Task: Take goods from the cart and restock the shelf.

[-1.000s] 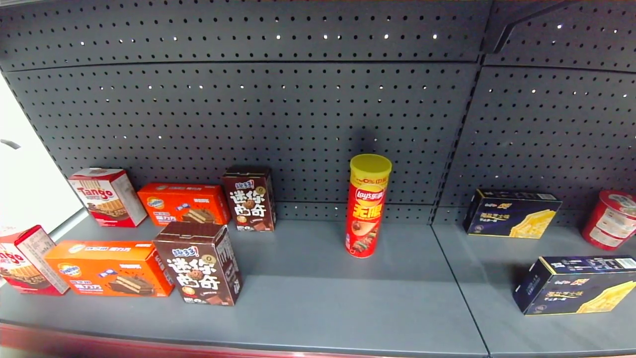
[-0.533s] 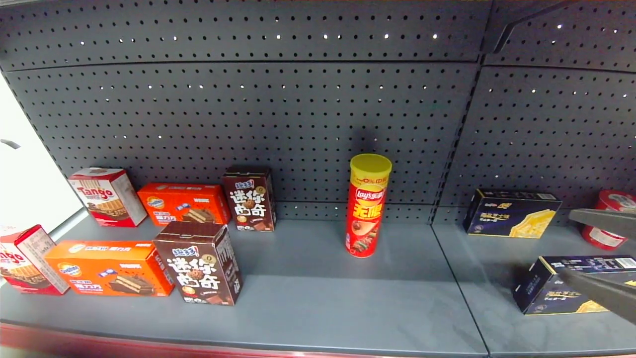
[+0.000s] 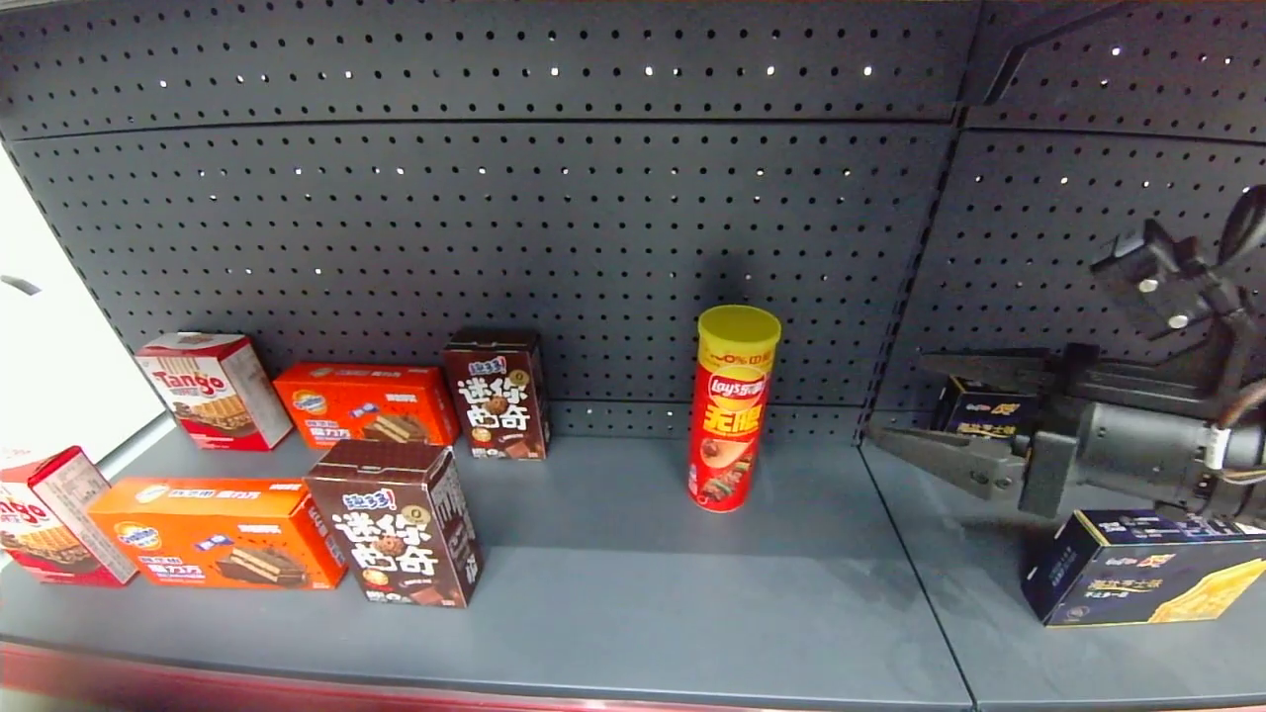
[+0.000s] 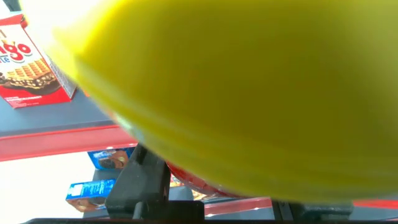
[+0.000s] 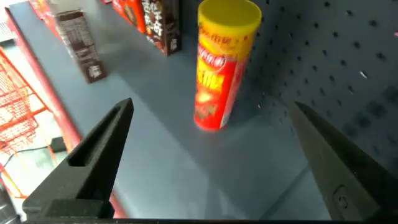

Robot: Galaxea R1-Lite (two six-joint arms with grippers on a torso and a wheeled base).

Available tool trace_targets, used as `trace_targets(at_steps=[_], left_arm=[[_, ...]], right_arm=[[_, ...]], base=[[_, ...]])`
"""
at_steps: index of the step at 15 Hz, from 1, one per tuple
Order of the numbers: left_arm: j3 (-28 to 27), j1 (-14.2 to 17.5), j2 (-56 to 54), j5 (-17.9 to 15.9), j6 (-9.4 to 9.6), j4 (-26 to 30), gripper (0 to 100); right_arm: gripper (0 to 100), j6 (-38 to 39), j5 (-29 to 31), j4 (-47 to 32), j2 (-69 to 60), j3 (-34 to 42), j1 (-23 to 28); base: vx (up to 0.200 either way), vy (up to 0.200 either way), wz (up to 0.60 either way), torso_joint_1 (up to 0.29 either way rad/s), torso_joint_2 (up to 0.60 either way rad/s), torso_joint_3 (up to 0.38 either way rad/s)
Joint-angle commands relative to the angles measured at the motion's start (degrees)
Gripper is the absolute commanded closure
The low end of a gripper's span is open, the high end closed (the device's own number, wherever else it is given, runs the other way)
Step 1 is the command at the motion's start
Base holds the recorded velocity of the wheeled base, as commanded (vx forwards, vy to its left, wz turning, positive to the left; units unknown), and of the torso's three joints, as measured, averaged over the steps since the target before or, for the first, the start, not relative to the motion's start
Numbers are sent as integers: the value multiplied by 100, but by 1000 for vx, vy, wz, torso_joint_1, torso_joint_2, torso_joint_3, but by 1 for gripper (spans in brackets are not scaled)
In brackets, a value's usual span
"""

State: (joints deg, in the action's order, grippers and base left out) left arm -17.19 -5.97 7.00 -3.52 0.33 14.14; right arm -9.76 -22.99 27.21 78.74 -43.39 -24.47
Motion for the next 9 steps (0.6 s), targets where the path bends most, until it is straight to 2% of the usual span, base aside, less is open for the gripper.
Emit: trace_targets(at_steps=[1,4,9], left_arm=[[5,-27,-23,1,2,-8,100],[-21,-211,-23,10,2,1,100],[-4,-229,-23,1,2,1,100]], right_arm=[[0,-34,-847,549,1003,-197,285],[0,-43,-1357,795,1557,-618,425],[0,-324,-2078,812,2190,-1031,487]], base=[[0,0,0,0,0,0],[0,0,0,0,0,0],[0,0,0,0,0,0]])
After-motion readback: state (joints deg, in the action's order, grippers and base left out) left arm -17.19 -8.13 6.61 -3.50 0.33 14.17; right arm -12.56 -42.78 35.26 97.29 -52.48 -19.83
